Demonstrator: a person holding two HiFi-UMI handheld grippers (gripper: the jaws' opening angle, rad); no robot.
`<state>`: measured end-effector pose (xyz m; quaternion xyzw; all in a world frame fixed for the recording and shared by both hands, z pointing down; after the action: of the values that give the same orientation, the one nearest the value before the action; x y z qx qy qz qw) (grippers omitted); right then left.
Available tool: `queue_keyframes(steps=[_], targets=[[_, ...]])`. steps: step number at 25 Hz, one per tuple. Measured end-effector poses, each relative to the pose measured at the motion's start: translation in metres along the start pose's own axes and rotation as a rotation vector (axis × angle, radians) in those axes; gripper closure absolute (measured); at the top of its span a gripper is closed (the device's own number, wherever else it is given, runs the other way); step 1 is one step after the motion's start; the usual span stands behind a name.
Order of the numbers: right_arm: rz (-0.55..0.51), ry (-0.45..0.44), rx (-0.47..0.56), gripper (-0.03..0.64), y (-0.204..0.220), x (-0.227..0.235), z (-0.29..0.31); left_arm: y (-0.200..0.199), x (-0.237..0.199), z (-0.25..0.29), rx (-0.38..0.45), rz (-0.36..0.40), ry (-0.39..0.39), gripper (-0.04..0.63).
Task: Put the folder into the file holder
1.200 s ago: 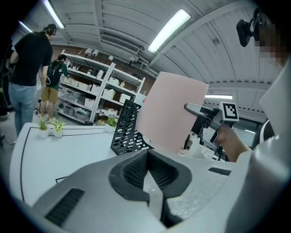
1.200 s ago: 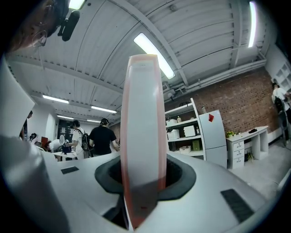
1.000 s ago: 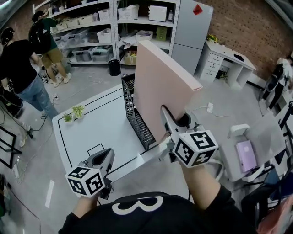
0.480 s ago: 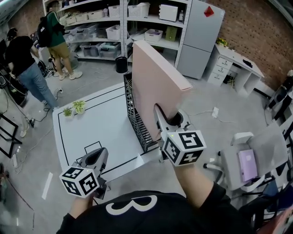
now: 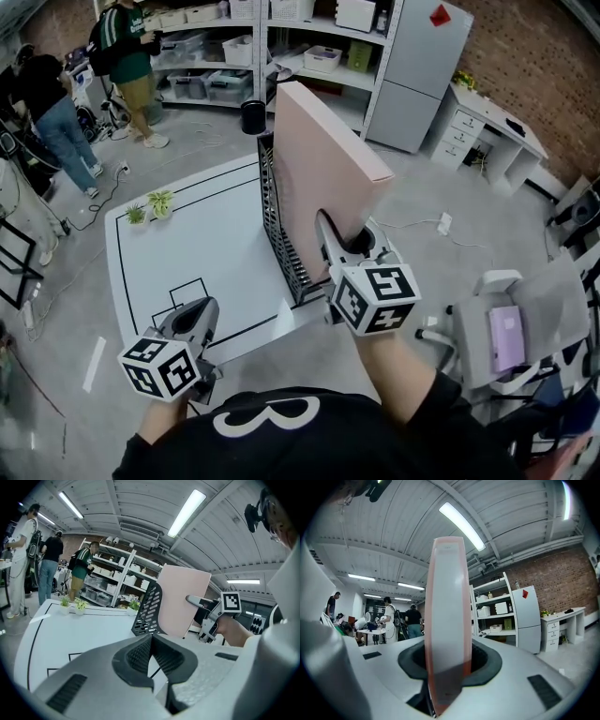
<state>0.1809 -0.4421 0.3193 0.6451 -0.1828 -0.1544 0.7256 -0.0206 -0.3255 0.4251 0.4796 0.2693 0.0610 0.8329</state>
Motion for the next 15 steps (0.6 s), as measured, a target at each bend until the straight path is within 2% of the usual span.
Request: queue_keyframes(steps=[15], targets=[[0.022, 0.01, -0.079, 0.474, 0.062, 0.011, 0.018, 0.018, -0.023, 0.016, -0.027, -0.06, -0.018, 0.589]])
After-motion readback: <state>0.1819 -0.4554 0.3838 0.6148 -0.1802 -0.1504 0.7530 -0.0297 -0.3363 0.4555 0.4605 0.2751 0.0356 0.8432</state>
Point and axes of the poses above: the fingertips, and each gripper's own axes: z forward along the fingers, x to its right, y out of its underside, the point moved 1 cm from there along -z, backward along the fingers, and after that the axes turned 5 degrees about -x, right-handed, at the moved point
